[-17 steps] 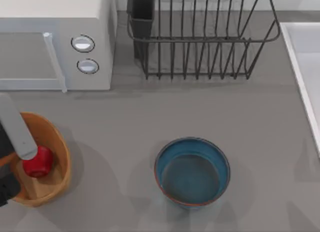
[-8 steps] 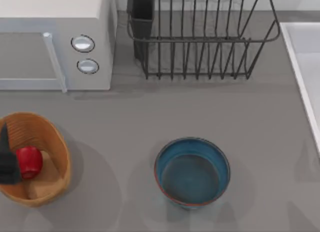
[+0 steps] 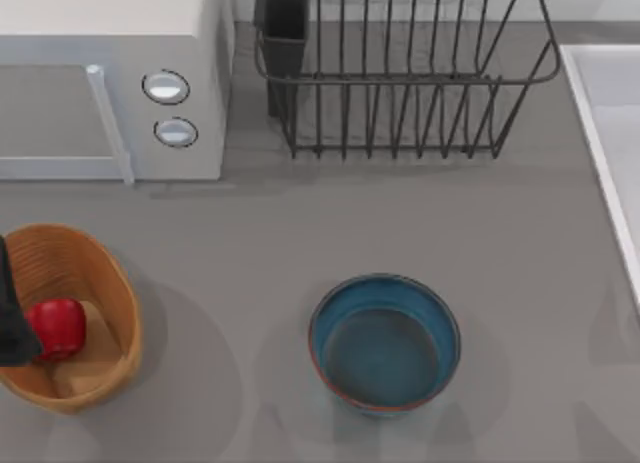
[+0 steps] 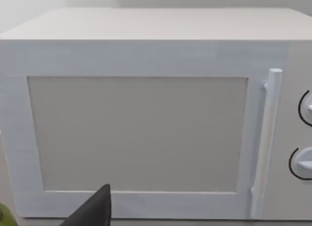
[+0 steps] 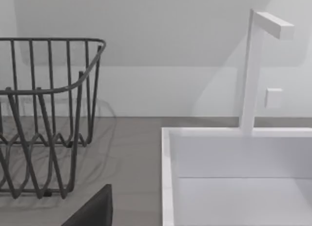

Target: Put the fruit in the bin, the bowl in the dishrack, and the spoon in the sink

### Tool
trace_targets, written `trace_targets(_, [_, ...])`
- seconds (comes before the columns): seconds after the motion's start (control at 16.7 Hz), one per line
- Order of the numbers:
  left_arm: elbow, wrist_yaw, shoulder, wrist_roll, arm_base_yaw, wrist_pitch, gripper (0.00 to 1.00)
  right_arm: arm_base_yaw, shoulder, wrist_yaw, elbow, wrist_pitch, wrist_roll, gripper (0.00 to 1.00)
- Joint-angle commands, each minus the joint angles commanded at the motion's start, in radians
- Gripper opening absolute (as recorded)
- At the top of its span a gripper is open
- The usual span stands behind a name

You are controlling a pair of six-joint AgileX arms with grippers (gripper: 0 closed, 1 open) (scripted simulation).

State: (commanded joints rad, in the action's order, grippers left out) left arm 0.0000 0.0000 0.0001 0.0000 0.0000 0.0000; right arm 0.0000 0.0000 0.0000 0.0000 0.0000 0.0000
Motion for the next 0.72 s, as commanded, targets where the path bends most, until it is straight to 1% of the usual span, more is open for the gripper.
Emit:
trace_targets(0.18, [0.000,0.000,0.000,0.000,0.000,0.000,1.00,0.005,0.011,0.000,0.010,-0.009,0.005,1.00])
trace_targets(0.36, [0.000,0.000,0.000,0.000,0.000,0.000,1.00,0.048,0.106,0.000,0.101,-0.087,0.049,1.00])
trace_targets(0.54, [0.000,0.000,0.000,0.000,0.000,0.000,1.00,0.123,0.295,0.000,0.265,-0.226,0.126,1.00])
trace_targets(0.72, [0.000,0.000,0.000,0.000,0.000,0.000,1.00,0.220,0.557,0.000,0.478,-0.403,0.225,1.00])
